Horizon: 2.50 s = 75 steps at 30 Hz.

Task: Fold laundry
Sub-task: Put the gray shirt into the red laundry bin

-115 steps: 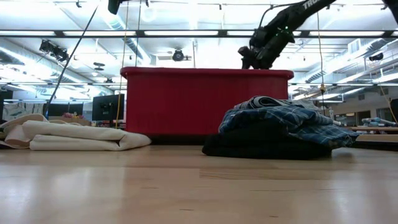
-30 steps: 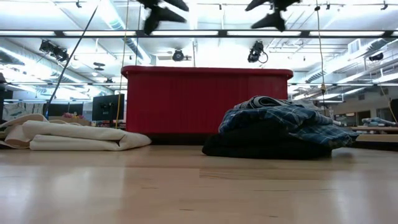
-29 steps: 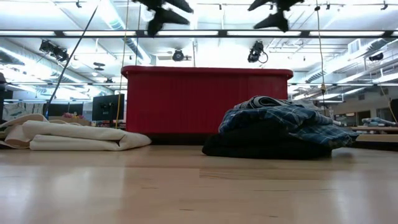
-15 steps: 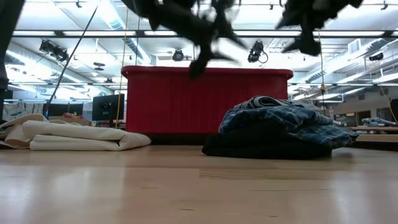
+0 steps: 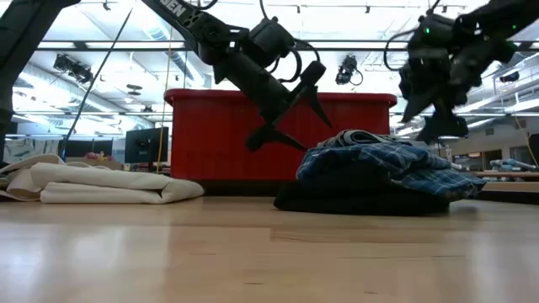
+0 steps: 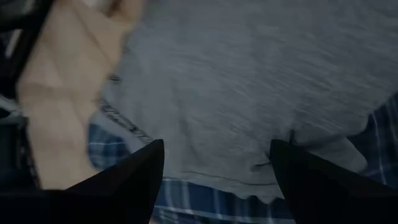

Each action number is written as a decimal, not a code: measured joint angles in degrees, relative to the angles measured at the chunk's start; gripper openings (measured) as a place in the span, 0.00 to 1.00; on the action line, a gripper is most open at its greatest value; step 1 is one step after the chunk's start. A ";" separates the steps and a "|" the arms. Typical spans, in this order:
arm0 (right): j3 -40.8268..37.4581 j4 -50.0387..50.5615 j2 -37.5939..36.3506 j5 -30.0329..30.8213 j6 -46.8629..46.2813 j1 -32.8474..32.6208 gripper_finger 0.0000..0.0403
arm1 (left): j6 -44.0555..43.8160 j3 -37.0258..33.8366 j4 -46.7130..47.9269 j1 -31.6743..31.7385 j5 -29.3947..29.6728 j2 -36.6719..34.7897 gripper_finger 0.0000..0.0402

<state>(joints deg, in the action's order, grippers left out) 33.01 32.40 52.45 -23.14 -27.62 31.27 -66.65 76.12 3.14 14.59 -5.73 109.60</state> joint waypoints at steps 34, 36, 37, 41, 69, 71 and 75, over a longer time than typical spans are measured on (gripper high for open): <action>-7.45 -18.85 6.58 -0.23 4.04 -1.74 0.74 | -7.39 0.03 -31.11 2.44 -9.90 10.38 0.83; -7.45 -19.94 6.58 -0.09 4.16 -1.72 0.74 | -7.85 -0.07 -30.39 1.65 -11.93 10.58 0.82; -7.45 -19.99 6.58 -0.09 4.19 -1.73 0.74 | -7.49 -0.06 -30.73 1.10 -12.01 10.57 0.81; -7.45 -20.19 6.58 -0.53 4.88 -1.73 0.74 | -6.80 0.02 -30.60 -0.25 -10.82 10.38 0.77; 17.72 4.97 -6.15 -2.98 5.15 1.13 0.74 | 0.53 0.00 -33.37 7.55 -27.84 2.90 0.14; 20.84 5.65 -7.94 0.29 5.78 1.93 0.74 | 0.03 0.05 -34.55 7.76 -28.54 1.88 0.14; 26.28 5.74 -10.66 7.03 6.49 3.86 0.74 | -4.60 4.41 -39.81 8.33 -30.51 1.92 0.14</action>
<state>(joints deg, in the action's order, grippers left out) 59.29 38.13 41.78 -16.11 -21.13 35.13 -71.25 80.53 -36.67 22.92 -36.24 111.53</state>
